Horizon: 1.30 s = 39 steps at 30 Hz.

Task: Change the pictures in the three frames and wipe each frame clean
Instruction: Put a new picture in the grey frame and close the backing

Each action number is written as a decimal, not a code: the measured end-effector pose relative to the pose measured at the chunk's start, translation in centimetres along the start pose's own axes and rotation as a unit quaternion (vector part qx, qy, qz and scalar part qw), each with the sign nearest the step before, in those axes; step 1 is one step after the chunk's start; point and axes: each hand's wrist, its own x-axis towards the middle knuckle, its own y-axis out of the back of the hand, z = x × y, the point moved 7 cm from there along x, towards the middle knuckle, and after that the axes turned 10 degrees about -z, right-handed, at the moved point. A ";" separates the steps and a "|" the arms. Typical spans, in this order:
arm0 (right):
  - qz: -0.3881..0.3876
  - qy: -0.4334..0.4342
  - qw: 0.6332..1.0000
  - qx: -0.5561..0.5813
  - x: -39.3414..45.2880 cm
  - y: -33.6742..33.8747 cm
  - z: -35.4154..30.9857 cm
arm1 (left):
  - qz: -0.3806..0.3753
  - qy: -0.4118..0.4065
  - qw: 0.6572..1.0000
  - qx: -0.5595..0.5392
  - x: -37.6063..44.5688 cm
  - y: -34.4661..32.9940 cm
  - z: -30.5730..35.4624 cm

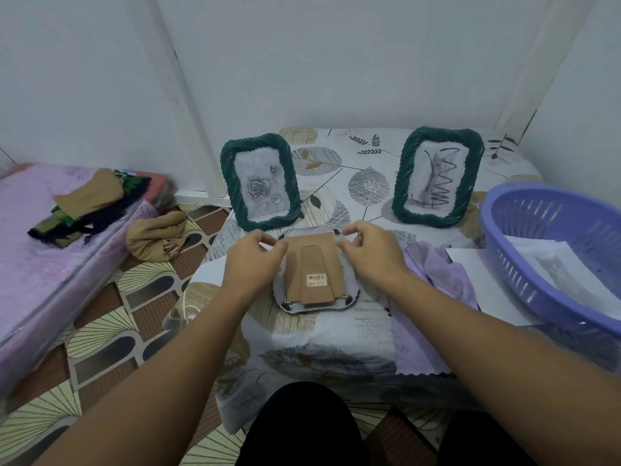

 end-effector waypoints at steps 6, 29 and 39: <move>0.010 -0.007 1.000 0.024 1.8 -0.8 -0.2 | 0.041 -0.029 0.999 0.018 0.5 -1.6 0.0; 0.049 0.006 0.999 0.016 1.8 -2.6 1.8 | 0.038 -0.026 0.999 0.008 1.1 -2.4 -1.5; 0.040 -0.002 0.999 0.021 1.7 -2.5 1.7 | 0.047 -0.031 0.998 0.007 1.2 -2.6 -1.5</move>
